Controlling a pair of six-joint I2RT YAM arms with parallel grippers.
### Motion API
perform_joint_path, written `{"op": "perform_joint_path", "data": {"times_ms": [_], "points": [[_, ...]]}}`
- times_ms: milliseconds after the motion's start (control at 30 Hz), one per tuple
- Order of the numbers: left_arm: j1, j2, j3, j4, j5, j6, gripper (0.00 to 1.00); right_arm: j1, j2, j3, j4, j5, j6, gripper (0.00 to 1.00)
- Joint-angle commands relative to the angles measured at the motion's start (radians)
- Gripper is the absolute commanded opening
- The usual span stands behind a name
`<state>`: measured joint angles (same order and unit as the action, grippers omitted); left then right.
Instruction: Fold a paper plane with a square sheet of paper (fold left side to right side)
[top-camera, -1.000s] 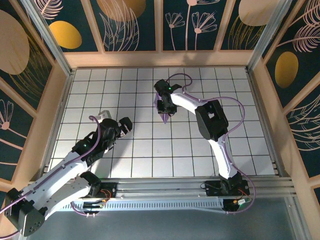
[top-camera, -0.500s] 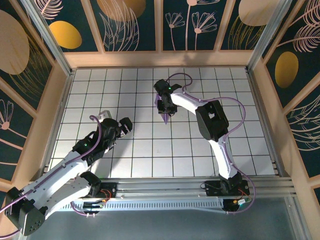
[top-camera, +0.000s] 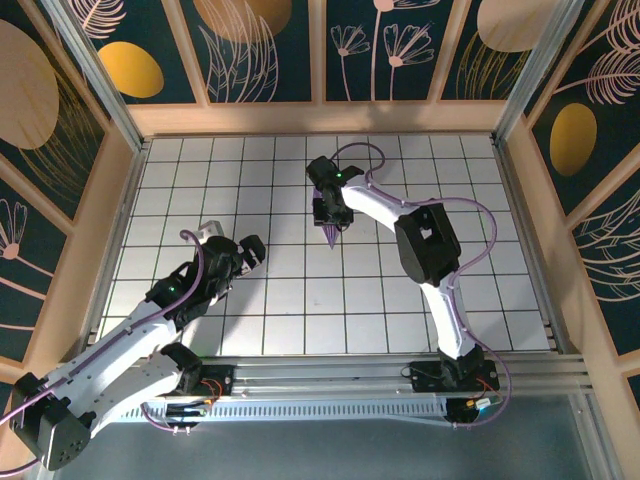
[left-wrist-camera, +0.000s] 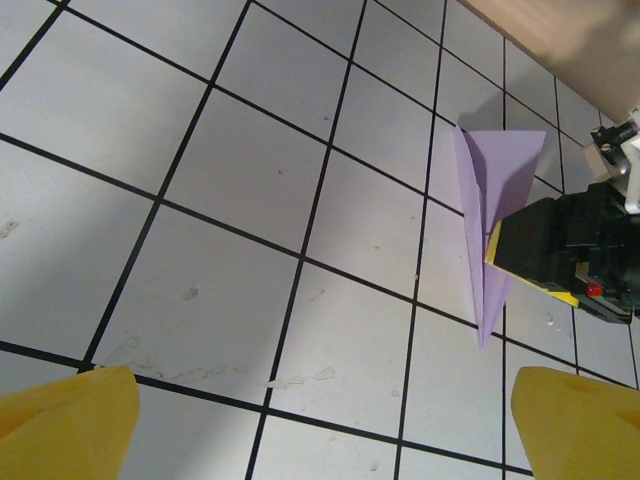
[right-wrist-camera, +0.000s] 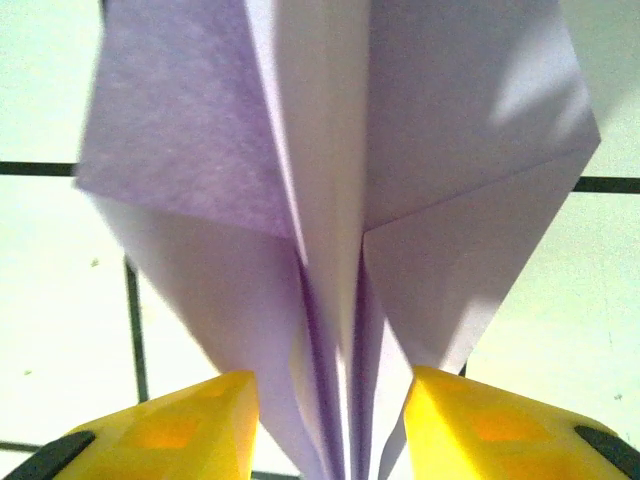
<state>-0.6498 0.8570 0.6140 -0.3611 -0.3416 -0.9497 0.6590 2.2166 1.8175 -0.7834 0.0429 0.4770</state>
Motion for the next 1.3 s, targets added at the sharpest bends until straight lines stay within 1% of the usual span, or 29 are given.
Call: {"op": "perform_joint_path", "data": {"times_ms": [0, 67, 167, 300, 400, 500, 567, 633, 733, 833, 933, 1000, 1067, 1167, 1233, 1267], "points": [[0.001, 0.003, 0.035, -0.013, 0.006, 0.011, 0.96, 0.02, -0.104, -0.023, -0.036, 0.037, 0.008, 0.43], [0.001, 0.007, 0.04, -0.011, 0.007, 0.005, 0.99, 0.026, -0.144, -0.045, -0.037, 0.046, 0.008, 0.44], [0.011, 0.024, 0.046, 0.011, 0.022, 0.005, 0.99, 0.028, -0.239, -0.098, -0.019, 0.074, 0.001, 0.47], [0.06, 0.069, 0.054, 0.051, 0.058, 0.028, 0.99, 0.009, -0.403, -0.216, 0.042, 0.128, -0.033, 0.54], [0.149, 0.1, 0.053, 0.094, 0.102, 0.061, 0.99, -0.045, -0.538, -0.34, 0.114, 0.143, -0.066, 0.58], [0.288, 0.129, 0.044, 0.152, 0.194, 0.092, 0.99, -0.132, -0.665, -0.481, 0.204, 0.139, -0.11, 0.62], [0.374, 0.146, 0.039, 0.188, 0.225, 0.11, 0.99, -0.204, -0.738, -0.559, 0.26, 0.129, -0.137, 0.66], [0.439, 0.162, 0.039, 0.208, 0.199, 0.135, 0.99, -0.268, -0.803, -0.643, 0.326, 0.122, -0.165, 0.7], [0.489, 0.185, 0.046, 0.238, 0.125, 0.181, 0.99, -0.354, -0.887, -0.766, 0.436, 0.109, -0.205, 0.79], [0.512, 0.198, 0.044, 0.276, 0.058, 0.228, 0.99, -0.451, -0.943, -0.868, 0.541, 0.069, -0.225, 0.86], [0.513, 0.193, 0.032, 0.325, -0.032, 0.287, 0.99, -0.564, -0.983, -0.98, 0.681, 0.023, -0.232, 0.89], [0.514, 0.176, -0.001, 0.383, -0.11, 0.323, 0.99, -0.626, -1.003, -1.075, 0.824, 0.022, -0.251, 0.91], [0.515, 0.156, -0.04, 0.447, -0.187, 0.356, 0.99, -0.658, -1.016, -1.169, 0.976, 0.039, -0.292, 0.92], [0.515, 0.123, -0.107, 0.553, -0.278, 0.417, 0.99, -0.664, -1.011, -1.307, 1.225, 0.078, -0.372, 0.94], [0.515, 0.113, -0.134, 0.596, -0.312, 0.45, 0.99, -0.664, -0.993, -1.377, 1.374, 0.11, -0.405, 0.99], [0.515, 0.114, -0.141, 0.612, -0.323, 0.464, 0.99, -0.666, -0.978, -1.409, 1.446, 0.121, -0.416, 0.99]]}}
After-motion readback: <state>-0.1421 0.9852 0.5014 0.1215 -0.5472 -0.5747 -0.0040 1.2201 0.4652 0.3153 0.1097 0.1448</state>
